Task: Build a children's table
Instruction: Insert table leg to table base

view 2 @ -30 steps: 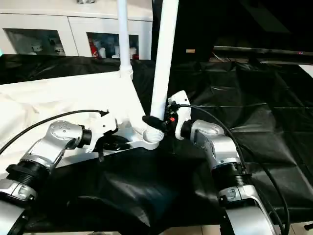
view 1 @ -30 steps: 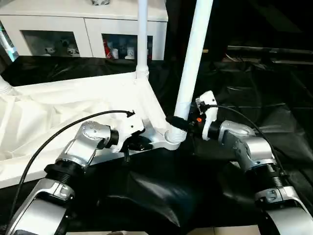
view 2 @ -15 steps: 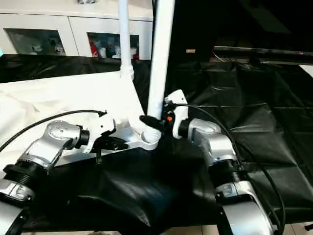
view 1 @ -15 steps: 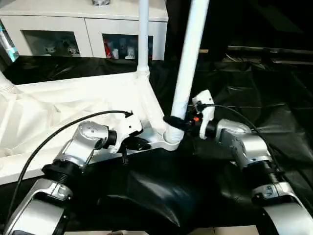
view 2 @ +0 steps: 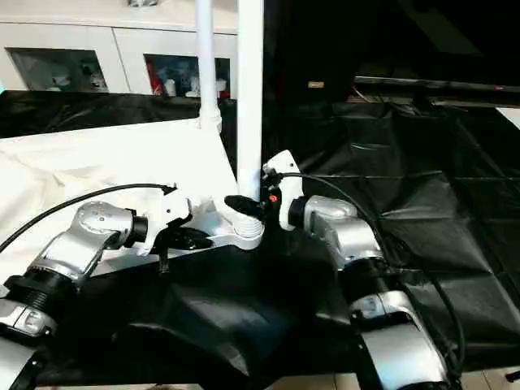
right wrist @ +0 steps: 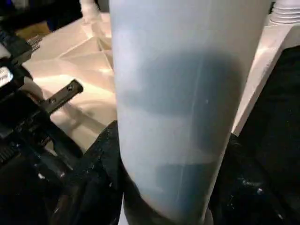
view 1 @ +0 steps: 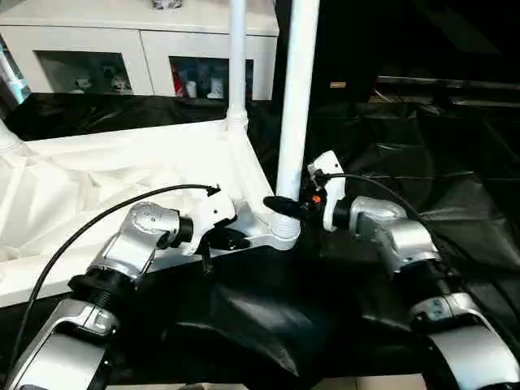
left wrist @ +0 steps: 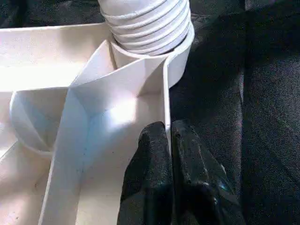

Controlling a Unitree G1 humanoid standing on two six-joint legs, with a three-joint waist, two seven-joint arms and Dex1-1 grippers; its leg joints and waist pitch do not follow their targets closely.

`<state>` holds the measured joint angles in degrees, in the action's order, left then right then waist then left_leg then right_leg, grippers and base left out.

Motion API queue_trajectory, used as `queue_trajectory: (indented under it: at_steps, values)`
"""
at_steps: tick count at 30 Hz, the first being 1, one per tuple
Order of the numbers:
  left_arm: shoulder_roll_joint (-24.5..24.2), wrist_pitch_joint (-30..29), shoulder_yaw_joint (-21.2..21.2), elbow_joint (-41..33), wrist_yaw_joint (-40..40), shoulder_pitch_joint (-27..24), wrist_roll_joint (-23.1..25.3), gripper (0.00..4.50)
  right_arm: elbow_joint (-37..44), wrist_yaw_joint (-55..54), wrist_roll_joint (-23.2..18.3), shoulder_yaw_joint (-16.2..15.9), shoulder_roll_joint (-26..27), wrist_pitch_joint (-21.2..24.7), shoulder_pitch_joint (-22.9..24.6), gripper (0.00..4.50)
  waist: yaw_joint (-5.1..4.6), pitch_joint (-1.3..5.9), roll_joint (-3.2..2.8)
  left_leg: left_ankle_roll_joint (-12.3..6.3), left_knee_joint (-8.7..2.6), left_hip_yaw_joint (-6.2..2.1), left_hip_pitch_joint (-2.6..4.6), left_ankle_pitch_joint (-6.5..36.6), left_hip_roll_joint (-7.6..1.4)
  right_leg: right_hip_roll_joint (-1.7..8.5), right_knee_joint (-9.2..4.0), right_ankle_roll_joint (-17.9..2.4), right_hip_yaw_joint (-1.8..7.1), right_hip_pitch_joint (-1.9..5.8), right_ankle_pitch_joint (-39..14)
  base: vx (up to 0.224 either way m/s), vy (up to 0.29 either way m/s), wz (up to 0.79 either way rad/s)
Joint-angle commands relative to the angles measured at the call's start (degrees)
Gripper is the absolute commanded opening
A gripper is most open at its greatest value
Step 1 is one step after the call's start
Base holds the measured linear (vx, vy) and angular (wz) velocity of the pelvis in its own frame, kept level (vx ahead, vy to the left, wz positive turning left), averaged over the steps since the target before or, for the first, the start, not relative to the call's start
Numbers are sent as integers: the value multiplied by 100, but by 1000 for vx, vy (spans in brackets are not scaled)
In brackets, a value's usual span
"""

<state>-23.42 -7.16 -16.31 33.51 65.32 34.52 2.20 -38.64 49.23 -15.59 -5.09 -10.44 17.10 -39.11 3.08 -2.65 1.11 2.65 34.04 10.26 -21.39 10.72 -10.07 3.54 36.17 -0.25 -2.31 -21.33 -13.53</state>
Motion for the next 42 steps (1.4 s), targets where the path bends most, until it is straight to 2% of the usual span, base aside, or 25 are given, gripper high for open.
queue_trajectory:
  at_steps: [1, 6, 7, 8, 9, 11, 12, 14, 15, 16, 18, 19, 21, 23, 24, 25, 26, 28, 32, 35, 36, 38, 39, 42]
  values:
    - [69, 36, 11, 18, -17, -111, -81, 0, -129, 14, -47, 77, -1, -11, -17, 190, 20, 312, 14, -172, -417, -97, 100, 755, -357, 525, -401, -1560, 267, 191, -199, 0, 0, 0]
    - [57, 38, 23, 35, -19, -90, -81, 0, -259, -51, -258, 359, 22, -41, 205, 190, 35, 323, 2, -229, -407, -89, 98, 651, -356, 526, -382, -1606, 271, 199, 89, 0, 0, 0]
    - [57, 41, 26, 51, -23, -77, -79, 0, -280, -70, -305, 418, 29, -59, 265, 190, 43, 325, -46, -220, -409, -98, 96, 646, -354, 527, -374, -1620, 265, 200, 105, 0, 0, 0]
    - [57, 46, 28, 62, -24, -67, -76, 0, -297, -83, -330, 466, 41, -88, 318, 190, 31, 322, -29, -216, -413, -92, 101, 678, -357, 516, -386, -1619, 263, 191, 86, 0, 0, 0]
    - [57, 59, 32, 89, -29, -49, -69, 0, -318, -110, -373, 546, 71, -133, 405, 190, 38, 321, -59, -191, -413, -96, 104, 738, -358, 523, -389, -1631, 266, 193, 51, 0, 0, 0]
    - [58, 68, 33, 104, -32, -39, -65, 0, -325, -126, -394, 587, 89, -154, 449, 190, 39, 330, -36, -167, -419, -95, 104, 784, -360, 521, -390, -1627, 265, 201, 36, 0, 0, 0]
    - [61, 80, 38, 131, -45, -21, -60, 0, -340, -176, -429, 663, 131, -175, 507, 190, 47, 332, -83, -168, -416, -102, 107, 745, -359, 522, -378, -1648, 264, 196, 102, 0, 0, 0]
    - [73, 109, 47, 185, -93, 19, -42, 0, -355, -298, -525, 819, 228, -224, 656, 190, 38, 328, -84, -156, -423, -98, 105, 775, -357, 511, -387, -1658, 264, 193, 141, 0, 0, 0]
    - [83, 123, 52, 224, -119, 45, -32, 0, -375, -358, -553, 876, 278, -294, 753, 190, 45, 323, -110, -145, -423, -98, 106, 818, -357, 522, -394, -1661, 269, 188, 122, 0, 0, 0]
    - [97, 144, 60, 281, -154, 84, -19, 0, -391, -412, -591, 939, 356, -410, 903, 190, 40, 323, -84, -115, -437, -103, 110, 954, -360, 525, -412, -1646, 268, 197, -1, 0, 0, 0]
    - [103, 152, 63, 308, -167, 105, -13, 0, -385, -425, -619, 973, 403, -483, 992, 190, 40, 305, -123, -67, -451, -110, 110, 1095, -356, 526, -435, -1617, 270, 185, -247, 0, 0, 0]
    - [105, 158, 66, 329, -173, 121, -10, 0, -384, -431, -637, 993, 432, -524, 1037, 190, 40, 298, -119, -48, -463, -110, 122, 1168, -362, 524, -453, -1595, 270, 175, -361, 0, 0, 0]
    - [108, 166, 70, 357, -187, 145, -2, 0, -365, -433, -653, 1013, 475, -604, 1128, 190, 30, 283, -171, 55, -488, -128, 138, 1414, -367, 525, -476, -1565, 275, 163, -649, 0, 0, 0]
    - [111, 183, 77, 415, -209, 193, 12, 0, -317, -426, -665, 1030, 550, -787, 1318, 190, 28, 282, -170, 109, -504, -134, 140, 1544, -371, 529, -491, -1533, 285, 157, -726, 0, 0, 0]
    - [115, 197, 81, 449, -231, 218, 21, 0, -288, -413, -585, 971, 567, -994, 1435, 190, 23, 281, -162, 104, -504, -136, 134, 1546, -364, 526, -493, -1535, 285, 165, -747, 0, 0, 0]
    - [119, 214, 83, 485, -242, 240, 29, 0, -266, -421, -490, 914, 574, -1160, 1519, 190, 38, 287, -193, 106, -498, -134, 142, 1547, -365, 534, -495, -1530, 285, 158, -759, 0, 0, 0]
    - [124, 239, 84, 534, -256, 269, 38, 0, -238, -434, -355, 835, 582, -1382, 1628, 190, 36, 285, -193, 84, -496, -132, 128, 1509, -362, 534, -505, -1516, 291, 163, -694, 0, 0, 0]
    - [130, 260, 89, 580, -274, 296, 46, 0, -193, -440, -292, 792, 600, -1505, 1712, 190, 41, 278, -208, 57, -504, -132, 125, 1479, -360, 524, -509, -1499, 286, 158, -690, 0, 0, 0]
    - [146, 298, 92, 678, -295, 353, 58, 0, -92, -504, -192, 721, 603, -1612, 1781, 190, 24, 247, -222, 110, -536, -152, 137, 1794, -365, 538, -556, -1429, 295, 138, -1250, 0, 0, 0]
    - [144, 392, 54, 756, -278, 382, 98, 0, 69, -567, 178, 395, 434, -1670, 1684, 190, 19, 239, -201, 162, -549, -160, 147, 1871, -370, 533, -588, -1299, 302, 109, -1535, 0, 0, 0]
    - [144, 392, 54, 756, -278, 382, 98, 0, 69, -567, 178, 395, 434, -1670, 1684, 190, 19, 239, -206, 158, -547, -159, 141, 1864, -368, 539, -588, -1294, 308, 112, -1531, 0, 0, 0]
    - [138, 444, 27, 737, -241, 353, 105, 0, 34, -445, 419, 138, 291, -1705, 1514, 190, 13, 237, -196, 136, -551, -162, 131, 1851, -369, 542, -589, -1279, 308, 113, -1563, 0, 0, 0]
    - [141, 463, 16, 729, -223, 344, 103, 0, -6, -403, 509, 64, 243, -1731, 1432, 190, 3, 233, -145, 114, -547, -156, 125, 1835, -370, 540, -595, -1265, 308, 106, -1606, 0, 0, 0]
    - [139, 471, 2, 697, -203, 318, 101, 0, -106, -294, 615, -41, 180, -1704, 1248, 190, 3, 222, -170, 104, -540, -152, 132, 1817, -368, 556, -614, -1246, 320, 88, -1781, 0, 0, 0]
